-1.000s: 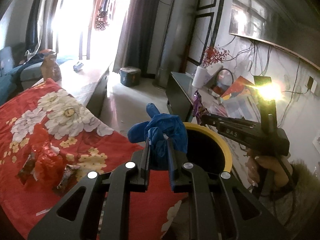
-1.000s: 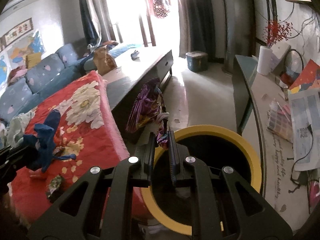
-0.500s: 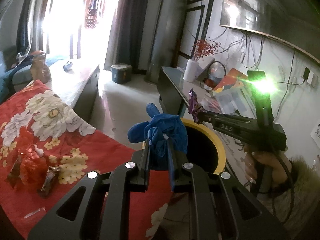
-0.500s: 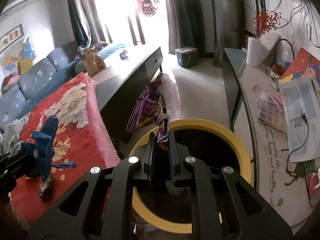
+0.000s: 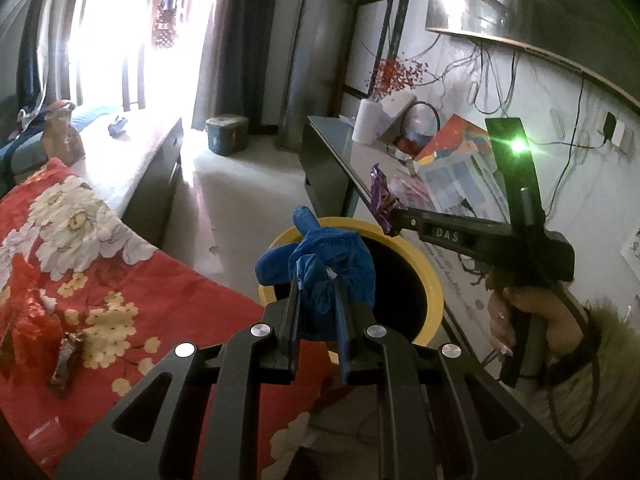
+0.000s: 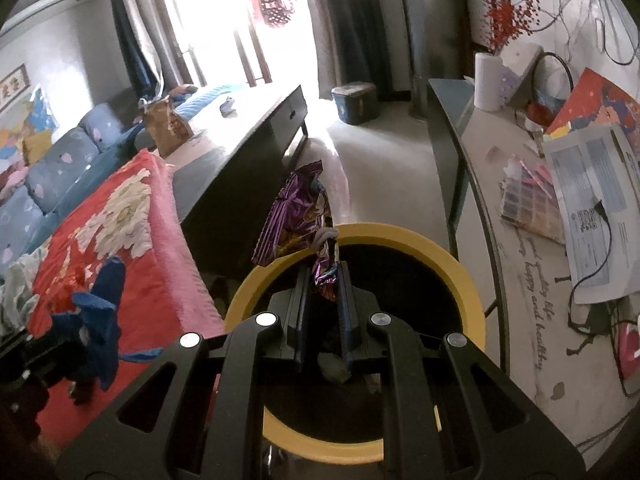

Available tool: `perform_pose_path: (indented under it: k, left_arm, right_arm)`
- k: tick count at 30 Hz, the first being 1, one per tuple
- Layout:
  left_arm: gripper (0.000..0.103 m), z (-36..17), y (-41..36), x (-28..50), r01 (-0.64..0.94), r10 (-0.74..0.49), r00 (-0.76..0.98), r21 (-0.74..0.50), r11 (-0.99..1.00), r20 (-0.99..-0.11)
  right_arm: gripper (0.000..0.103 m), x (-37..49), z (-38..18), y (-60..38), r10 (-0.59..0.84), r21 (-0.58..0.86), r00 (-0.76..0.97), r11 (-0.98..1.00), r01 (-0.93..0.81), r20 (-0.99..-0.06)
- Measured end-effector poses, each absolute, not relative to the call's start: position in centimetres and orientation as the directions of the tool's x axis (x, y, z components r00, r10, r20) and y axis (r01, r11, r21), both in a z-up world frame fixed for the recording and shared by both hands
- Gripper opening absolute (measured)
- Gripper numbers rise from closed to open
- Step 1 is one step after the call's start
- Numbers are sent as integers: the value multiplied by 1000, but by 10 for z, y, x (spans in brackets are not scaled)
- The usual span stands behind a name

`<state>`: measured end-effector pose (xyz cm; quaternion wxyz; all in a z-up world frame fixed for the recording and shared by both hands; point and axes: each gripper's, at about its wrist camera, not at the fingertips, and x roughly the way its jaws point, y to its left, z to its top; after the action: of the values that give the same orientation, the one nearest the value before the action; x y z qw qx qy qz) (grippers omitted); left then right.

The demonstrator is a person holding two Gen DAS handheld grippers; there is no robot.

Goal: Collect trash
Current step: 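Carry the blue glove and purple wrapper over the yellow-rimmed bin, then open both tools to drop the glove and wrapper into the bin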

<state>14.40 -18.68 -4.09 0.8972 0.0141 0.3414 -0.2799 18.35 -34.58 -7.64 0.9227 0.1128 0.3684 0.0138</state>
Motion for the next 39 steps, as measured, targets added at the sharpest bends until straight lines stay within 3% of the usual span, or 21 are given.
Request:
perform_pose_path:
  k: [21,23,25,27,29,30,31,32,36,39]
  left_arm:
    - [14,-87,-229,170,524,-497,502,-208,826,-708]
    - [14,-91,-234,174,523,-495,493,-211,826,-716]
    - [14,-95,-238,177,523,-493,489,-210,826,-720]
    - [15,-98,-244,181,527,-500,481,-219,821,-720]
    - [30,-101,-246,184,523,-500,479,-223,823,-722]
    - [37,-103,-246,185,519,-503,473,-233,822,-723]
    - [55,-104,-245,185,513,-506,472,-242,824,-722]
    - [65,-104,-244,185,510,-510,473,-249,823,-718]
    - [79,-100,-239,180,503,-515,492,-253,826,-702]
    - [85,-94,-231,175,493,-512,516,-252,833,-687]
  right_arm:
    - [10,184,-98,-380,103,266,694,955,131,-712]
    - [13,184,-99,-382,107,273,692,953,134,-714]
    - [31,184,-100,-383,106,278,691,950,142,-715]
    - [36,183,-100,-384,99,278,695,949,149,-712]
    - [42,182,-99,-385,91,275,698,949,156,-710]
    - [50,181,-98,-386,87,278,702,947,162,-707]
    - [55,180,-97,-387,84,280,706,945,167,-703]
    - [55,178,-95,-389,76,278,711,945,172,-699]
    - [66,175,-90,-390,54,270,727,945,184,-685]
    - [69,174,-87,-387,52,267,735,947,179,-676]
